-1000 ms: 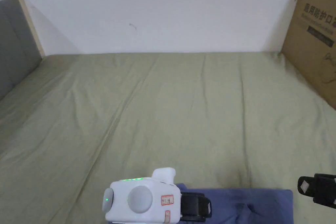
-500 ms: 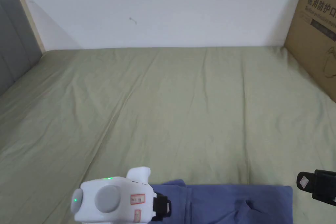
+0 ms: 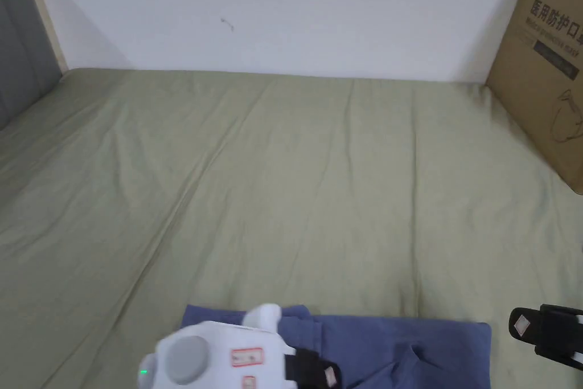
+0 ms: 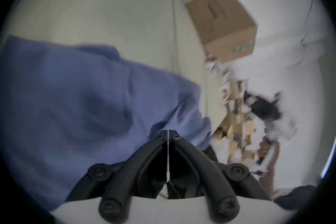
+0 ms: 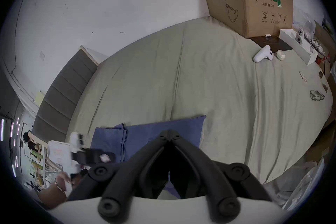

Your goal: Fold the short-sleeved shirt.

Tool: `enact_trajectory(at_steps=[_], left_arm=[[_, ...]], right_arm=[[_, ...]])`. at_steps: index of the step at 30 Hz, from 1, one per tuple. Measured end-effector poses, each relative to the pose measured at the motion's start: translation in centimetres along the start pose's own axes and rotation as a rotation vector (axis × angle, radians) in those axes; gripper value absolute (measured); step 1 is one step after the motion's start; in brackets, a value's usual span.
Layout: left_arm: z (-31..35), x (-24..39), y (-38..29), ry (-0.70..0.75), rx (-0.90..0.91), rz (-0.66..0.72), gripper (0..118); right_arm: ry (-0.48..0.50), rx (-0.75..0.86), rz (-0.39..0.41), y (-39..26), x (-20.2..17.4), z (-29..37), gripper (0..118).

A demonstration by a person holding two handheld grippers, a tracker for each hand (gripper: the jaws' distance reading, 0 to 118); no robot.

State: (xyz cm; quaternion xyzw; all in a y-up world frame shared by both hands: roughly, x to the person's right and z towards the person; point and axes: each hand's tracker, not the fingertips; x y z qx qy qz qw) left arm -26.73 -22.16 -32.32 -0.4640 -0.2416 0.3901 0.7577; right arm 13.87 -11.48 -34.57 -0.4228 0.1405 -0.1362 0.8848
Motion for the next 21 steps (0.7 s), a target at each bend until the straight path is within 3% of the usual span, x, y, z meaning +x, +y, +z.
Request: enact_trajectory(at_steps=[3, 4, 6, 7, 12, 16, 19, 21], left_arm=[[6.8, -4.5, 2.8, -0.069, 0.123, 0.055, 7], [8.9, -6.5, 3.7, -0.11, 0.133, 0.092, 31], [12.1, -10.1, 5.0, -0.145, 0.137, 0.147, 97], [13.1, -11.7, 5.4, -0.152, 0.123, 0.168, 118], [15.6, -16.6, 5.6, -0.219, 0.129, 0.26, 118], [11.7, -19.0, 4.4, -0.219, 0.012, 0.327, 118], [8.8, -17.8, 4.1, -0.441, 0.014, 0.342, 118], [6.2, -18.2, 4.3, -0.447, -0.041, 0.354, 118]], right_arm=[[0.008, 0.021, 0.004, 0.1, -0.2, 0.2, 0], [0.013, 0.023, 0.006, 0.2, -0.3, 0.2, 0], [0.013, 0.017, 0.014, 0.5, -0.6, 0.0, 0], [0.009, 0.011, 0.023, 0.6, -0.8, -0.2, 0], [-0.003, 0.005, 0.042, 0.8, -1.6, -0.5, 0], [-0.01, -0.022, 0.049, 0.9, -2.1, -1.2, 0], [-0.021, -0.039, 0.073, 0.9, -2.7, -1.4, 0], [-0.021, -0.041, 0.086, 0.9, -3.0, -1.4, 0]])
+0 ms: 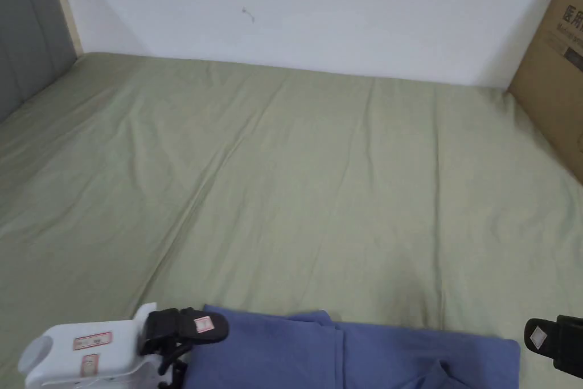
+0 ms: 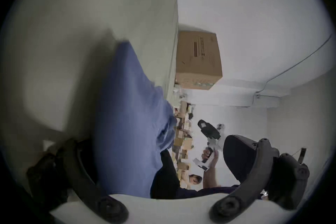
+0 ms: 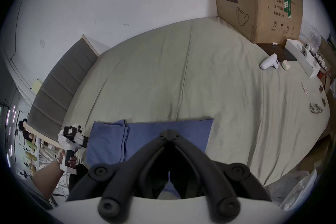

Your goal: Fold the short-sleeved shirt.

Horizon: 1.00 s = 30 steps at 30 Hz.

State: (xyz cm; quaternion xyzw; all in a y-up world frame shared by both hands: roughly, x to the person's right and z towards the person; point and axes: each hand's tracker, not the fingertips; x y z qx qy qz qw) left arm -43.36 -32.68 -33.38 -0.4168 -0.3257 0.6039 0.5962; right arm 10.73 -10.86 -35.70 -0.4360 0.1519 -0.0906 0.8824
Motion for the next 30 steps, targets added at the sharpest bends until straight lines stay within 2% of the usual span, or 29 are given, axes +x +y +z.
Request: enact_trajectory(at_steps=[2, 3, 4, 5, 6, 7, 8, 9, 11, 15, 18, 21, 23, 28, 30], left_arm=[[-1.5, 0.3, 0.0, 0.034, -0.028, -0.065, 117], [-1.7, 0.4, 0.0, 0.032, -0.017, -0.084, 112], [-1.7, -0.3, 0.1, 0.034, -0.007, -0.075, 90], [-1.6, -0.6, 0.2, 0.077, 0.016, -0.07, 55], [-1.8, -1.2, 0.2, 0.205, 0.035, -0.057, 12], [-2.2, -1.4, 0.1, 0.372, 0.035, -0.083, 12], [-2.5, -1.3, -0.4, 0.284, 0.041, -0.09, 12], [-2.2, 0.3, -0.8, 0.262, 0.065, -0.112, 12], [-2.9, 2.4, -1.4, 0.425, 0.058, -0.178, 12], [-2.7, 7.3, -3.3, 0.632, 0.078, -0.306, 12], [-2.0, 11.2, -4.8, 0.892, 0.129, -0.472, 12], [-2.4, 14.1, -6.5, 1.22, 0.175, -0.631, 12], [-3.2, 15.2, -7.3, 1.341, 0.194, -0.666, 12], [-7.8, 16.6, -7.9, 1.352, 0.167, -0.697, 13], [-10.3, 17.2, -7.9, 1.248, 0.111, -0.676, 13]], right_arm=[[0.014, -0.001, 0.002, 0.1, -0.2, 0.1, 0], [0.019, 0.0, 0.001, 0.2, -0.2, 0.1, 0], [0.023, 0.002, -0.004, 0.2, -0.3, 0.2, 0], [0.028, 0.002, -0.01, 0.3, -0.2, 0.2, 0], [0.032, 0.004, -0.018, 0.4, -0.2, 0.2, 0], [0.034, 0.005, -0.021, 0.4, -0.2, 0.2, 0], [0.034, 0.006, -0.022, 0.5, -0.2, 0.2, 0], [0.032, 0.006, -0.019, 0.5, -0.2, 0.1, 0], [0.028, 0.01, -0.011, 0.6, -0.1, 0.1, 0], [0.029, 0.019, -0.006, 0.6, 0.2, -0.5, 0], [-0.025, 0.004, -0.016, 0.6, 0.5, -1.8, 0], [-0.155, -0.005, 0.037, 0.5, 0.6, -3.6, 0], [-0.163, 0.001, 0.058, 0.3, 0.7, -4.4, 0], [-0.086, -0.009, 0.012, -0.4, 1.3, -4.4, 0], [-0.071, -0.009, 0.007, -0.6, 1.7, -3.8, 0]])
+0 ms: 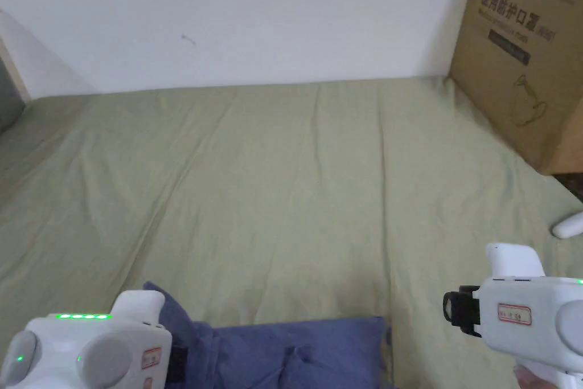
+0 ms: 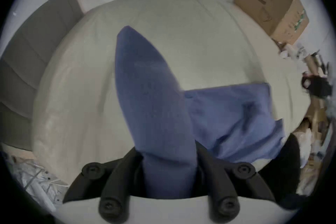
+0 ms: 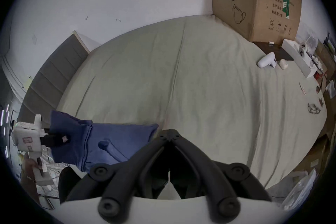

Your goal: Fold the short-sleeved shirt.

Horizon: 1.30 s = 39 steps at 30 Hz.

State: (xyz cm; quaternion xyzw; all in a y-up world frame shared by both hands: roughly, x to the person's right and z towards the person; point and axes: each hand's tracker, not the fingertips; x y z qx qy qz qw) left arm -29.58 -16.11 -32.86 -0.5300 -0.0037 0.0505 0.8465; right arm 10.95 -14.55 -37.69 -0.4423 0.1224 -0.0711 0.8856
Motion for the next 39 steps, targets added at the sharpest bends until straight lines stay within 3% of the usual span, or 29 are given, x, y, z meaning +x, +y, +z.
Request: enact_trajectory(at_steps=[4, 6, 9, 10, 12, 15, 17, 18, 19, 20, 23, 26, 34, 39], left_arm=[[-2.6, 5.3, 1.8, -0.246, -0.075, 0.025, 13], [-4.0, 8.5, 1.8, -0.363, -0.122, 0.061, 24], [-7.1, 11.4, 2.0, -0.552, -0.221, 0.159, 95], [-8.6, 11.6, 2.2, -0.609, -0.239, 0.175, 112], [-8.8, 12.5, 2.3, -0.68, -0.227, 0.18, 114], [-7.9, 12.2, 2.5, -0.654, -0.199, 0.17, 114], [-7.0, 11.3, 2.8, -0.594, -0.168, 0.121, 103], [-6.2, 10.7, 2.7, -0.558, -0.138, 0.089, 83], [-5.4, 10.1, 2.6, -0.52, -0.099, 0.057, 37], [-4.7, 9.7, 2.6, -0.485, -0.074, 0.014, 4], [-3.7, 9.8, 1.9, -0.398, -0.047, -0.086, 1], [-4.4, 11.0, 1.2, -0.492, -0.14, -0.101, 1], [-11.1, 15.6, -0.8, -0.47, -0.248, -0.132, 1], [-11.1, 15.6, 0.2, -0.593, -0.276, -0.078, 1]], right_arm=[[0.043, -0.006, -0.053, -0.4, 1.4, 1.7, 0], [0.042, 0.002, -0.065, -0.7, 2.2, 2.5, 0], [0.018, 0.011, -0.071, -1.4, 2.9, 4.0, 0], [0.013, 0.009, -0.072, -1.6, 3.2, 4.1, 0], [0.006, 0.003, -0.078, -1.9, 3.8, 4.0, 0], [-0.003, 0.001, -0.094, -2.3, 4.5, 3.9, 0], [-0.002, 0.0, -0.103, -2.3, 4.8, 3.7, 0], [0.001, -0.001, -0.106, -2.3, 4.9, 3.5, 0], [0.003, -0.001, -0.106, -2.3, 4.7, 3.6, 0], [0.005, -0.002, -0.106, -2.2, 4.6, 3.6, 0], [0.012, 0.0, -0.104, -2.2, 4.4, 3.5, 0], [0.016, 0.017, -0.1, -2.1, 4.1, 3.6, 0], [-0.001, 0.012, -0.087, -2.4, 4.3, 4.0, 0], [-0.014, 0.005, -0.099, -2.7, 5.2, 3.7, 0]])
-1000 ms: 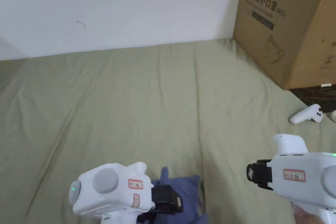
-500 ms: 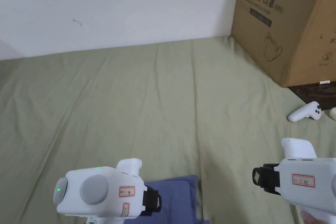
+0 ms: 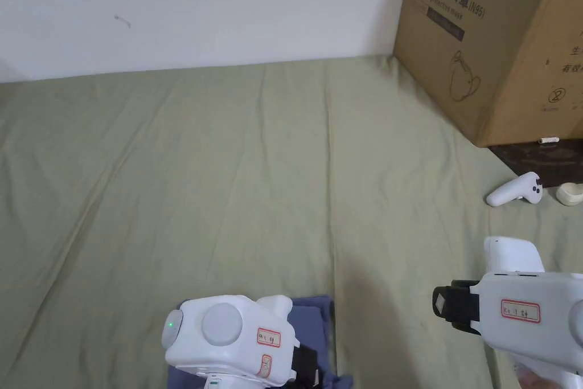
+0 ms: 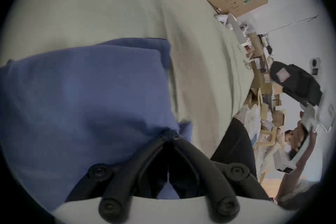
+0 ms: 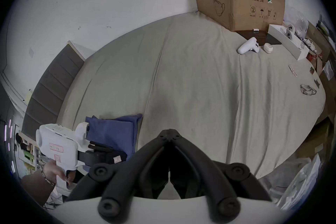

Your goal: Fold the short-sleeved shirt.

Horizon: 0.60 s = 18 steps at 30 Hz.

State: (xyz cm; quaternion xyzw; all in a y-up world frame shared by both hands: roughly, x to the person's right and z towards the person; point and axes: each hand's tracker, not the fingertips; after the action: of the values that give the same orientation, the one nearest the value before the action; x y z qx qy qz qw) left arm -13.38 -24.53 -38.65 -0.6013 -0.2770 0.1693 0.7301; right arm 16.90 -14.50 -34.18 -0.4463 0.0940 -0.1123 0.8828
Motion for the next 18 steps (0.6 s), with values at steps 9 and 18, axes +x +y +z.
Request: enact_trajectory(at_steps=[9, 18], left_arm=[[2.0, 0.5, -1.4, -0.229, 0.032, 0.094, 1], [15.2, -6.3, -5.6, 0.001, 0.414, 0.171, 1]], right_arm=[[0.031, 0.015, -0.024, 0.7, -0.7, 1.1, 0], [0.203, -0.146, 0.042, 0.4, -6.1, -2.3, 0]])
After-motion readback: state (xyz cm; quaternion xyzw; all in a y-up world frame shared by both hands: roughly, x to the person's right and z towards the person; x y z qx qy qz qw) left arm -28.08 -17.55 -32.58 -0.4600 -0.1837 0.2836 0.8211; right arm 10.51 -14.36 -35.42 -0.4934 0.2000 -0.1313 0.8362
